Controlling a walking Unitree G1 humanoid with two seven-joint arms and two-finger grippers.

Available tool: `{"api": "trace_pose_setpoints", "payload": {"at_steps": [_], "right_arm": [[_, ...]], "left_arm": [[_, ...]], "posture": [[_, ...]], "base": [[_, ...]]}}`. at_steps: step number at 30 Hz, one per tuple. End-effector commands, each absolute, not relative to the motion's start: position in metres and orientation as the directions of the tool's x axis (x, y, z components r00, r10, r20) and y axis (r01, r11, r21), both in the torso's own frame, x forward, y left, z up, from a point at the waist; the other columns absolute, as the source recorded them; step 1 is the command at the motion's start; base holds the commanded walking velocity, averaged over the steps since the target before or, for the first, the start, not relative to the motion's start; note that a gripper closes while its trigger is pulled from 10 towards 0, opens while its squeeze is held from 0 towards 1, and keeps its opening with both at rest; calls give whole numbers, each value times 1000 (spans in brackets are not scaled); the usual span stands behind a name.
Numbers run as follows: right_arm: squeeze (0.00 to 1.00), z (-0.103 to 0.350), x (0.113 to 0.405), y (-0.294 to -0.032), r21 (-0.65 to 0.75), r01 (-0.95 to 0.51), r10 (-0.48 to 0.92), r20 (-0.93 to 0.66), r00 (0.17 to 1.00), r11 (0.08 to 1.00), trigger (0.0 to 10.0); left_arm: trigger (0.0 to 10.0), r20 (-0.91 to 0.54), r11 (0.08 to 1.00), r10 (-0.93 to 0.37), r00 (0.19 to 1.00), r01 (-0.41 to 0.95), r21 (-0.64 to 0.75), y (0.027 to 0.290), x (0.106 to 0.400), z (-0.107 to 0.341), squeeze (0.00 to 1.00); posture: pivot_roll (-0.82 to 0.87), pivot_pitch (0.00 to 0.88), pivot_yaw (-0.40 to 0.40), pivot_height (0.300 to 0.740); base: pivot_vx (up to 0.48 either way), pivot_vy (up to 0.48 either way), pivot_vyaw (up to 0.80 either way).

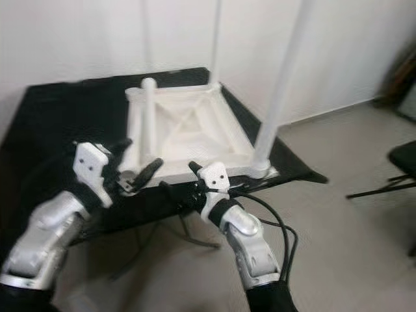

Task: Building children table

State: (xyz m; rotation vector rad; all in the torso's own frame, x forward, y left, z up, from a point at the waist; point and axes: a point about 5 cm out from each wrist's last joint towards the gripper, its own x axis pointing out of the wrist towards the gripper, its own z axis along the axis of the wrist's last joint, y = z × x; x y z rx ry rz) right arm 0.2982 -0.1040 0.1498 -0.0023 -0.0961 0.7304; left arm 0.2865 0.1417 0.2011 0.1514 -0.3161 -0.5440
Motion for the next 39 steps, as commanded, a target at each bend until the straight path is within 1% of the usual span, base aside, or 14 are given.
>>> {"api": "trace_pose_setpoints", "payload": {"at_steps": [1,7,15,17,18,19,20,21,22,24,26,30,36,39], "right_arm": [[0,151,298,-106,-33,-667,667,90,740,744,10000],[0,148,298,-121,-85,-665,669,30,743,742,10000],[0,139,289,-124,-111,-713,714,-33,699,693,10000],[0,136,288,-126,-120,-718,718,-55,694,685,10000],[0,136,288,-126,-120,-718,718,-55,694,685,10000],[0,135,288,-128,-128,-715,714,-65,698,687,10000],[0,135,288,-128,-128,-715,714,-65,698,687,10000],[0,134,291,-134,-149,-694,691,-79,719,705,10000],[0,134,291,-134,-149,-694,691,-79,719,705,10000],[0,134,293,-138,-160,-679,675,-83,733,717,10000],[0,134,295,-140,-171,-669,664,-90,742,724,10000],[0,133,298,-142,-196,-655,648,-107,754,730,10000],[0,136,303,-142,-210,-639,634,-102,767,740,10000],[0,137,304,-141,-212,-637,633,-100,768,741,10000]], "left_arm": [[10000,241,837,-542,805,492,240,140,286,201,0],[10000,201,826,-543,815,475,304,154,283,205,0],[10000,108,761,-571,814,475,441,181,276,216,0],[10000,-1,686,-600,800,515,514,192,268,217,0],[10000,-1,686,-600,800,515,514,192,268,217,0],[10000,-86,631,-616,783,556,541,197,262,213,0],[10000,-86,631,-616,783,556,541,197,262,213,0],[10000,-288,513,-598,748,634,579,209,246,201,0],[10000,-288,513,-598,748,634,579,209,246,201,0],[10000,-401,444,-559,726,670,595,215,237,190,0],[10000,-433,418,-544,719,680,602,213,236,182,0],[10000,-442,407,-563,699,699,588,201,235,171,0],[10000,-294,530,-498,816,555,642,188,255,170,0],[10000,-266,550,-457,848,505,665,189,260,169,0]], "posture": [[-94,0,34,740],[-99,0,35,740],[-96,0,33,740],[-95,0,32,740],[-95,0,32,740],[-95,0,35,740],[-95,0,35,740],[-95,0,37,740],[-95,0,37,740],[-92,0,34,740],[-93,0,33,740],[-95,0,32,740],[-98,0,28,740],[-100,0,29,740]], "base": [[307,0,0],[190,0,0],[0,0,0],[0,0,0],[0,0,0],[0,0,0],[0,0,0],[0,0,0],[0,0,0],[0,0,0],[0,0,0],[0,0,0],[0,0,0],[0,0,0]]}}
